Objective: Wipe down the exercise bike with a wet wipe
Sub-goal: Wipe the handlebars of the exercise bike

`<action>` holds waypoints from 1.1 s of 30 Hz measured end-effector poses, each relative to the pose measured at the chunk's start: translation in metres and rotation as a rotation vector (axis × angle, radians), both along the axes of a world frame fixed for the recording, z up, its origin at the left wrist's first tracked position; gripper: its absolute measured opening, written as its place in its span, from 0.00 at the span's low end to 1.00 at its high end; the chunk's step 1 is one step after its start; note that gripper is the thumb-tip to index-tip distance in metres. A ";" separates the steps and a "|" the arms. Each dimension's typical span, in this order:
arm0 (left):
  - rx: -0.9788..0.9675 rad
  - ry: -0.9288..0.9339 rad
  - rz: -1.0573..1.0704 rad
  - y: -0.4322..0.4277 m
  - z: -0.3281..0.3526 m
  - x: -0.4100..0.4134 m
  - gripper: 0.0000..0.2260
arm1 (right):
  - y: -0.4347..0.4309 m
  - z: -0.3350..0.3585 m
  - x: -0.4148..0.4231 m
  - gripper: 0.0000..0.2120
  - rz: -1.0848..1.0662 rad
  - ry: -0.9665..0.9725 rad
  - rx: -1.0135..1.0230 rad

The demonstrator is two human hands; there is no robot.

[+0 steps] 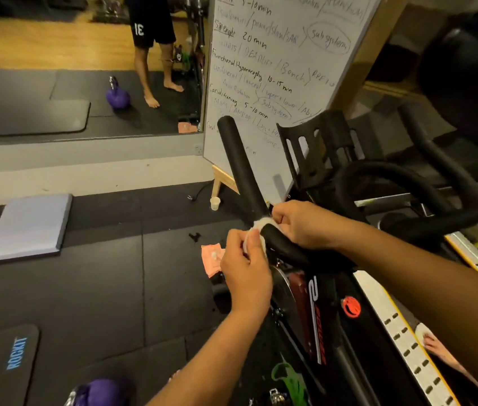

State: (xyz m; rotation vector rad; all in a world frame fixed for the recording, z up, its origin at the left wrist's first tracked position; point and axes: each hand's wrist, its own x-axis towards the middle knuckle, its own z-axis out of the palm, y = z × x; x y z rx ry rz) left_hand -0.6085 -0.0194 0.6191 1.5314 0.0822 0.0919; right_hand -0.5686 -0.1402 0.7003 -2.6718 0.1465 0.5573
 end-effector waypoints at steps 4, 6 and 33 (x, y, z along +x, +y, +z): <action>0.044 0.034 -0.115 -0.022 -0.006 -0.082 0.13 | -0.017 0.030 -0.032 0.06 0.259 -0.009 -0.313; 0.079 0.123 -0.175 -0.041 -0.006 -0.114 0.13 | -0.028 0.040 -0.055 0.08 0.335 -0.137 -0.408; -0.171 0.360 0.018 -0.014 0.045 -0.044 0.08 | -0.034 0.009 -0.083 0.14 0.194 -0.558 0.051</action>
